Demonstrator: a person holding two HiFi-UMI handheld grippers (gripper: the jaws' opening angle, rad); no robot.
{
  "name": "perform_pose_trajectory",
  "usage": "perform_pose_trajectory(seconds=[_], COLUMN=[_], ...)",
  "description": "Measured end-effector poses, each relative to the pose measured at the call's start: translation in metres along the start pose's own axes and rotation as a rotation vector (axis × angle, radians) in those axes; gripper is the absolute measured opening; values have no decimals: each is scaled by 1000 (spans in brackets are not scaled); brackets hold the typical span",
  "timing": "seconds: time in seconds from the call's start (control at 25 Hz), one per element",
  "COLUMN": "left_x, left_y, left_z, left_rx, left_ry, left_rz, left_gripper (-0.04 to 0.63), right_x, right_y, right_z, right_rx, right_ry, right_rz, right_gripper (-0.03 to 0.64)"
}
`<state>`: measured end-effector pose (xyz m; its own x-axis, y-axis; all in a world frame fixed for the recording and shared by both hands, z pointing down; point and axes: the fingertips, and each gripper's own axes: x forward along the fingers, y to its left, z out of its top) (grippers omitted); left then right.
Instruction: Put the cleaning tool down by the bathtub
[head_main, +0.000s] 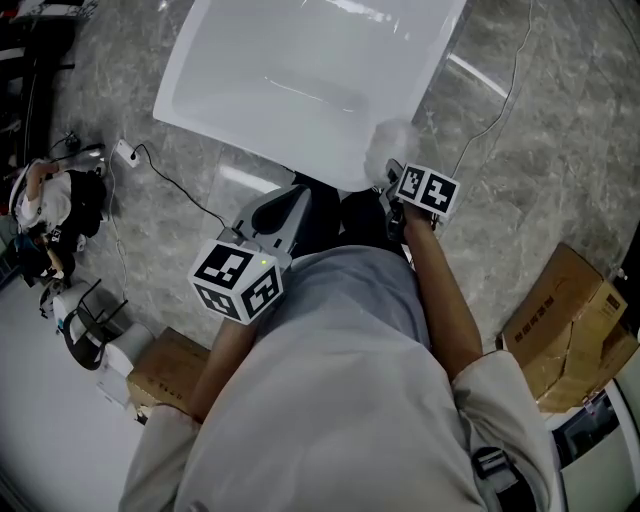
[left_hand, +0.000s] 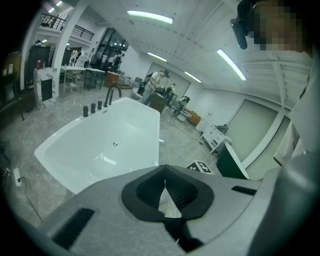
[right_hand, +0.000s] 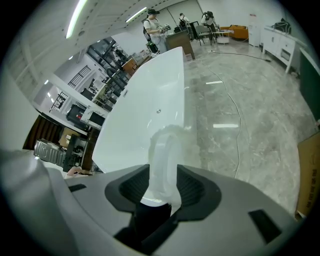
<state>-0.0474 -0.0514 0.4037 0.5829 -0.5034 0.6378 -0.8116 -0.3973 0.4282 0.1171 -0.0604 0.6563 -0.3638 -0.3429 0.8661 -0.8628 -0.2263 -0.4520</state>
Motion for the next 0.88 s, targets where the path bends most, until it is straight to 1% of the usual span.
perform_pose_trajectory(seconds=[0.4, 0.6, 0.88], left_x=[5, 6, 11], left_y=[-3, 0, -1], left_z=[5, 4, 7], left_rx=[-9, -25, -27], left_ry=[-16, -30, -35], left_rz=[-14, -14, -23], left_gripper=[5, 5, 5], right_x=[-22, -36, -60], right_y=[-4, -1, 2], right_z=[2, 1, 9], right_rx=[-42, -60, -103], right_ry=[1, -11, -32], right_rz=[12, 37, 63], right_gripper=[144, 144, 143])
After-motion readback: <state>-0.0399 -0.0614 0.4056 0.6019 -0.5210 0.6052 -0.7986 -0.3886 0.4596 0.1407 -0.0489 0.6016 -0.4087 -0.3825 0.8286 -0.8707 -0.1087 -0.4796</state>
